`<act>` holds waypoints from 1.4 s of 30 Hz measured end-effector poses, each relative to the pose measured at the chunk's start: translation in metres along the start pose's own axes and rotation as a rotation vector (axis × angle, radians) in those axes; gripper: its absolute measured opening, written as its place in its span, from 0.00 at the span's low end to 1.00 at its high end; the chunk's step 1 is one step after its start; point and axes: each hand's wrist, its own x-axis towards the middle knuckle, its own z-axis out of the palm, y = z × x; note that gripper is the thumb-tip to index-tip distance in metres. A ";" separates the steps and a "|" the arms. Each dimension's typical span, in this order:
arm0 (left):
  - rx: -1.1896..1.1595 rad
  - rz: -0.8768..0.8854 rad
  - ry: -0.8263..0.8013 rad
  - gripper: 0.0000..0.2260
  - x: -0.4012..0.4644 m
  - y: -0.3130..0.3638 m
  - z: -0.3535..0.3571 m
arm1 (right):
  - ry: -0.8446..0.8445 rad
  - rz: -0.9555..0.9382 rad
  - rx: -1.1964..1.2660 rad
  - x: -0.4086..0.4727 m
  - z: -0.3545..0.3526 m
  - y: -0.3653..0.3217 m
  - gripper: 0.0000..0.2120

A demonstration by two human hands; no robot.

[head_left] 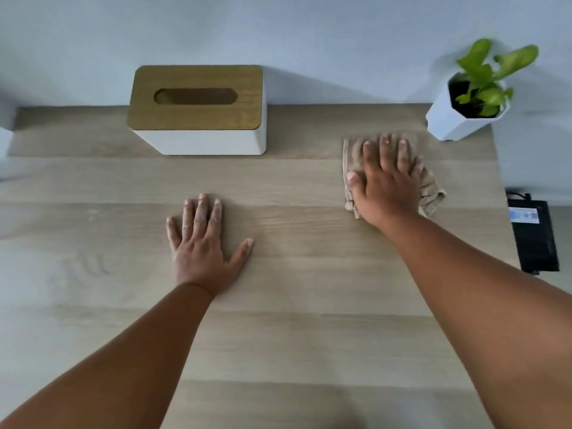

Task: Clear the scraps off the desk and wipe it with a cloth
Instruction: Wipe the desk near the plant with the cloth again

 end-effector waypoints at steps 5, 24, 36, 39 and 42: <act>0.003 0.004 0.008 0.44 0.002 -0.003 0.004 | 0.002 0.003 0.014 0.051 -0.006 -0.010 0.35; -0.023 -0.022 0.003 0.44 0.000 0.001 -0.005 | 0.030 -0.425 -0.033 -0.089 0.027 -0.039 0.32; -0.027 -0.009 0.007 0.44 -0.001 0.000 -0.002 | 0.101 -0.162 0.009 -0.056 0.023 -0.042 0.30; -0.020 0.000 0.019 0.44 -0.001 -0.001 0.002 | 0.091 -0.107 0.019 -0.014 0.018 -0.068 0.30; -0.010 0.004 0.023 0.44 0.000 -0.002 0.005 | 0.090 -0.081 0.034 0.021 0.014 -0.088 0.30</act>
